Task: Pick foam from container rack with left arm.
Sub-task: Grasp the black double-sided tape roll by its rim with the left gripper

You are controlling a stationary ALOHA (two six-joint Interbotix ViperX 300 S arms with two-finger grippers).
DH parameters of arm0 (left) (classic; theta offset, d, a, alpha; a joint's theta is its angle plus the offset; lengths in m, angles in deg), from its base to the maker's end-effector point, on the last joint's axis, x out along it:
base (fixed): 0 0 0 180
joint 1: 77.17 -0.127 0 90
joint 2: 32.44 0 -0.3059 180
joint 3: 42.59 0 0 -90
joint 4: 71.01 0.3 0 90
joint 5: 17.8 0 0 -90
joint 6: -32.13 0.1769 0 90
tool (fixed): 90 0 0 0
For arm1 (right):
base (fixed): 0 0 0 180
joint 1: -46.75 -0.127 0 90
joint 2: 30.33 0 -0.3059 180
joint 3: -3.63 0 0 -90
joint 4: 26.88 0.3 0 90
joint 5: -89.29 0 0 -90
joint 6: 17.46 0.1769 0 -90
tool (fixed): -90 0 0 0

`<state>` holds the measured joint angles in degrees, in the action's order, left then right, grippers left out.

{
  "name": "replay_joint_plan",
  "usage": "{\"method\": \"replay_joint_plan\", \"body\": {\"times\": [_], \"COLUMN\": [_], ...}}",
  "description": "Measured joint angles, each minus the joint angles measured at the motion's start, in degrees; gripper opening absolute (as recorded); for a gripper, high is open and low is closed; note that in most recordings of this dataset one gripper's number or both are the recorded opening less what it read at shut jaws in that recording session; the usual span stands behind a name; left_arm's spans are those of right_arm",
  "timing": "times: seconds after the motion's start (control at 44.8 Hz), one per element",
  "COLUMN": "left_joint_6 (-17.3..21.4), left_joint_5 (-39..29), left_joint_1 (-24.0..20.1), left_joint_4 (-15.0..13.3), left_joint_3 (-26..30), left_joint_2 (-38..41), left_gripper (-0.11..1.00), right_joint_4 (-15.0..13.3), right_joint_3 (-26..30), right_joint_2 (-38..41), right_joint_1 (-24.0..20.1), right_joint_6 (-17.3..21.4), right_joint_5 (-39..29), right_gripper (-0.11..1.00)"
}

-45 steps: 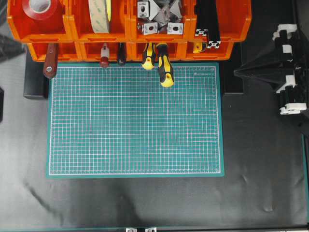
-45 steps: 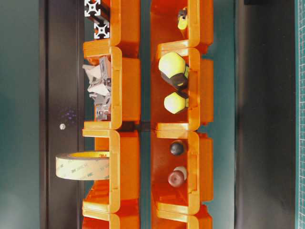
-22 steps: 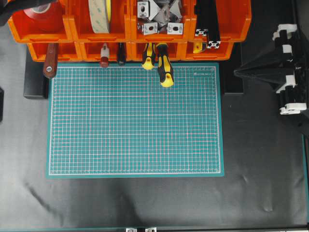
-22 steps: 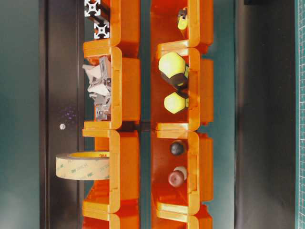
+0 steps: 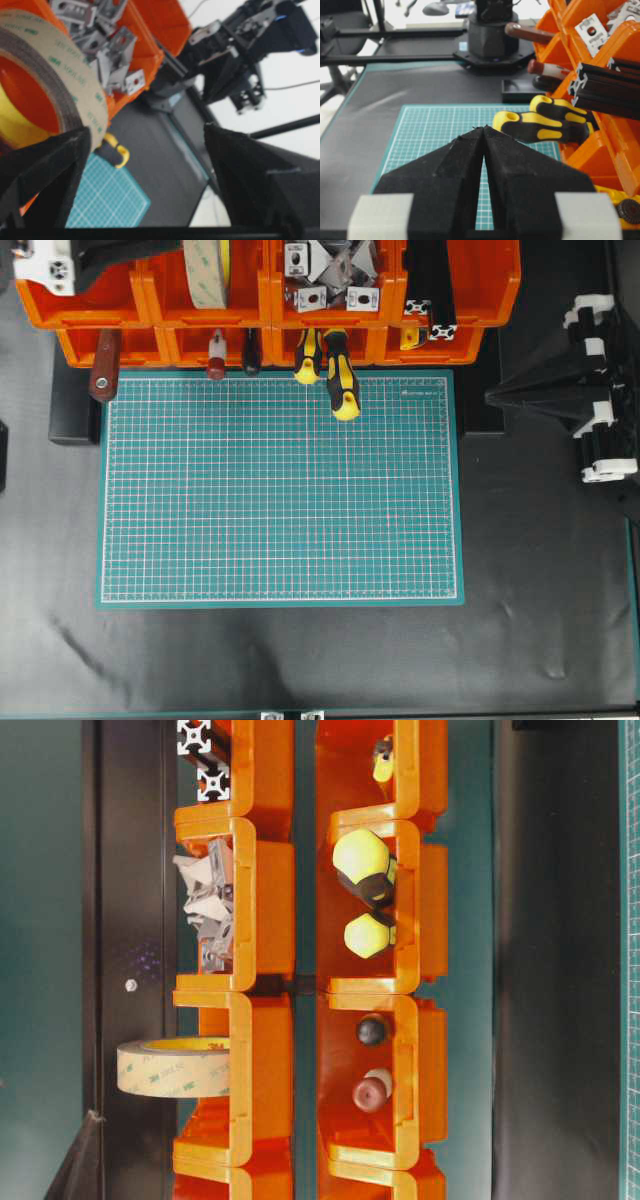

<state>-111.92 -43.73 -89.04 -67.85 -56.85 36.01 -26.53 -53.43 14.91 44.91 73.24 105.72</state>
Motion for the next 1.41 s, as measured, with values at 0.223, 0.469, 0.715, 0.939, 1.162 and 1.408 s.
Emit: {"method": "replay_joint_plan", "body": {"times": [0.223, 0.469, 0.715, 0.939, 1.162, 1.408], "left_joint_6": [-4.1, -6.8, -7.1, -7.6, -7.0, -6.6], "left_joint_5": [-0.8, -1.0, -1.1, -1.1, -0.4, 6.2], "left_joint_1": [-0.9, -2.2, -2.2, -2.2, -2.2, -2.3], "left_joint_4": [0.0, 0.0, 0.0, -0.1, 0.0, 0.0], "left_joint_3": [1.2, 1.5, 2.4, 2.7, 2.7, 2.7], "left_joint_2": [2.5, 6.9, 9.0, 9.4, 9.3, 9.4], "left_gripper": [0.90, 0.90, 0.90, 0.86, 0.60, 0.26], "right_joint_4": [0.0, 0.0, 0.0, 0.0, 0.0, 0.0], "right_joint_3": [0.0, 0.0, 0.0, 0.0, 0.0, 0.0], "right_joint_2": [0.0, 0.0, 0.0, 0.0, 0.0, 0.0], "right_joint_1": [-0.4, -0.8, -1.2, -1.4, -1.6, -2.0], "right_joint_6": [0.1, 0.1, 0.1, 0.0, 0.1, 0.1], "right_joint_5": [0.1, 0.0, 0.1, 0.1, 0.1, 0.1], "right_gripper": [0.00, 0.00, 0.00, 0.00, 0.00, 0.00]}}
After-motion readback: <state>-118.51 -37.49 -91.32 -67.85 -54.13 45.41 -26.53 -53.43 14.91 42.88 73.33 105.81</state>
